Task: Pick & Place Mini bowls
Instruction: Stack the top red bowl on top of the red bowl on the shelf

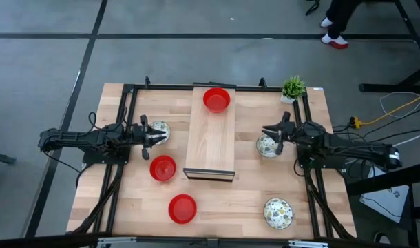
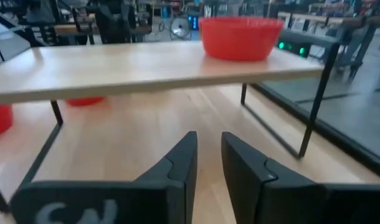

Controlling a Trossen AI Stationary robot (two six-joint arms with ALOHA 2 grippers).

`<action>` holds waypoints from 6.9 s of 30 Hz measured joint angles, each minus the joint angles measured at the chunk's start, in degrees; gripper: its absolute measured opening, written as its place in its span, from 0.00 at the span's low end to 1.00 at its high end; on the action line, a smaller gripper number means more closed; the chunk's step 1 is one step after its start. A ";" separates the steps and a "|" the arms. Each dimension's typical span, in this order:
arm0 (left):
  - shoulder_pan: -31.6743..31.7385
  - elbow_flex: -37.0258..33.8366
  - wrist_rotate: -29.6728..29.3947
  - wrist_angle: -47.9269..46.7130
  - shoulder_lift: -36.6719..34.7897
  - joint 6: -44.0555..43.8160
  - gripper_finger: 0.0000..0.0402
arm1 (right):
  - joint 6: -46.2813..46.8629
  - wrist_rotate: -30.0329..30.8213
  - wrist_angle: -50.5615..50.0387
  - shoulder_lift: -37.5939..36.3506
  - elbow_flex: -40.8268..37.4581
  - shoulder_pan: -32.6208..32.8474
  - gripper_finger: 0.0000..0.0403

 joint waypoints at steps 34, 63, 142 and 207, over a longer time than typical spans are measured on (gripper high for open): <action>-11.60 4.37 13.17 4.29 5.49 -4.74 0.21 | -1.26 -3.53 -3.29 -8.24 0.00 -0.04 0.19; -24.53 12.26 15.43 -2.93 24.78 -6.97 0.21 | -1.30 -3.53 -3.29 -8.24 0.00 -0.04 0.19; -41.07 19.10 -7.91 -14.10 50.69 -21.05 0.01 | -1.30 -3.52 -3.29 -8.22 0.00 -0.03 0.19; -15.60 47.62 -30.91 1.93 48.86 17.19 0.01 | -1.31 -3.51 -3.31 -8.22 0.00 -0.02 0.19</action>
